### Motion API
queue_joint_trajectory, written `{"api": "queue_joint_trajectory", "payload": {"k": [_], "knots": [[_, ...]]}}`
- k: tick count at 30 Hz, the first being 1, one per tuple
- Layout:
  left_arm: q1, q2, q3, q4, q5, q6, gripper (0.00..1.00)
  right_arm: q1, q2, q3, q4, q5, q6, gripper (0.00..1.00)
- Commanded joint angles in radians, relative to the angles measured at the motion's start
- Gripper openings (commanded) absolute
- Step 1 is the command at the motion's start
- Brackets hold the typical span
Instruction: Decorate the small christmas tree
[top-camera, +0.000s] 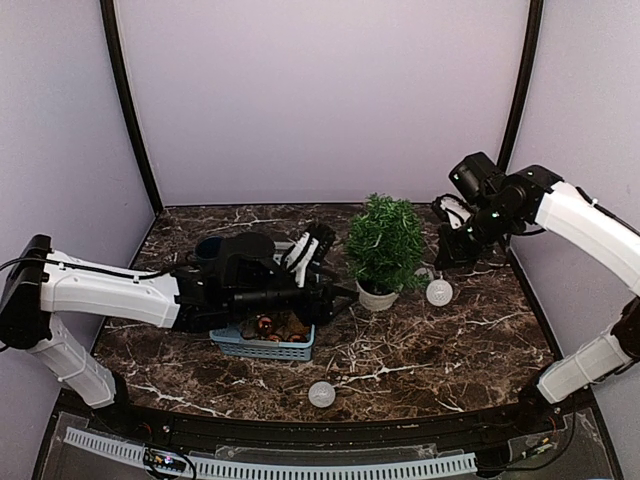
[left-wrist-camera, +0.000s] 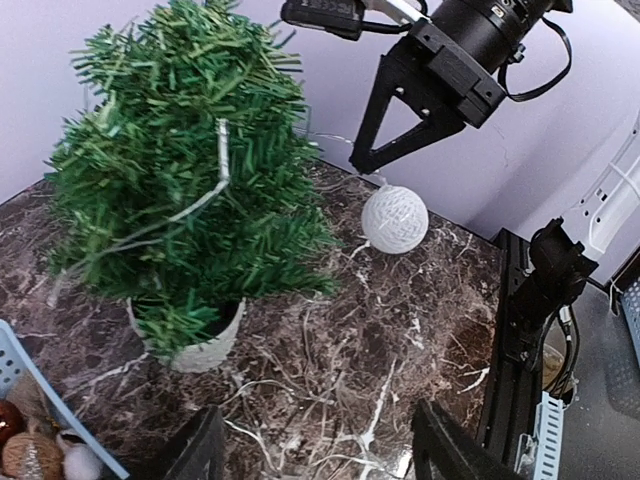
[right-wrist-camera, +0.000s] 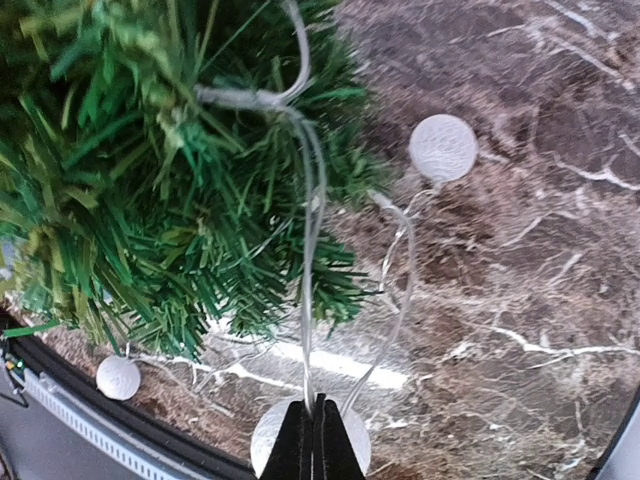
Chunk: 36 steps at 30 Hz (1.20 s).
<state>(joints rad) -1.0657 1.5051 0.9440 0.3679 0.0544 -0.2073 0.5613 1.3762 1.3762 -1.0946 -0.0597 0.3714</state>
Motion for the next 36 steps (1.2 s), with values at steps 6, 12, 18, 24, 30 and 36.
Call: {"api": "queue_joint_trajectory", "payload": {"k": [6, 12, 18, 24, 30, 36], "knots": [[-0.186, 0.237, 0.042, 0.225, -0.158, 0.016, 0.61, -0.007, -0.025, -0.034, 0.086, -0.165, 0.046, 0.00], [-0.211, 0.434, 0.173, 0.223, -0.205, 0.063, 0.57, -0.008, -0.047, -0.066, 0.104, -0.159, 0.066, 0.00], [-0.211, 0.570, 0.303, 0.179, -0.253, 0.125, 0.54, -0.008, -0.067, -0.094, 0.132, -0.167, 0.088, 0.00], [-0.205, 0.697, 0.451, 0.095, -0.275, 0.163, 0.52, -0.008, -0.072, -0.094, 0.151, -0.175, 0.101, 0.00], [-0.191, 0.763, 0.516, 0.066, -0.280, 0.156, 0.50, -0.008, -0.075, -0.095, 0.157, -0.176, 0.103, 0.00], [-0.181, 0.821, 0.567, 0.011, -0.279, 0.155, 0.46, -0.008, -0.072, -0.102, 0.172, -0.180, 0.108, 0.00]]}}
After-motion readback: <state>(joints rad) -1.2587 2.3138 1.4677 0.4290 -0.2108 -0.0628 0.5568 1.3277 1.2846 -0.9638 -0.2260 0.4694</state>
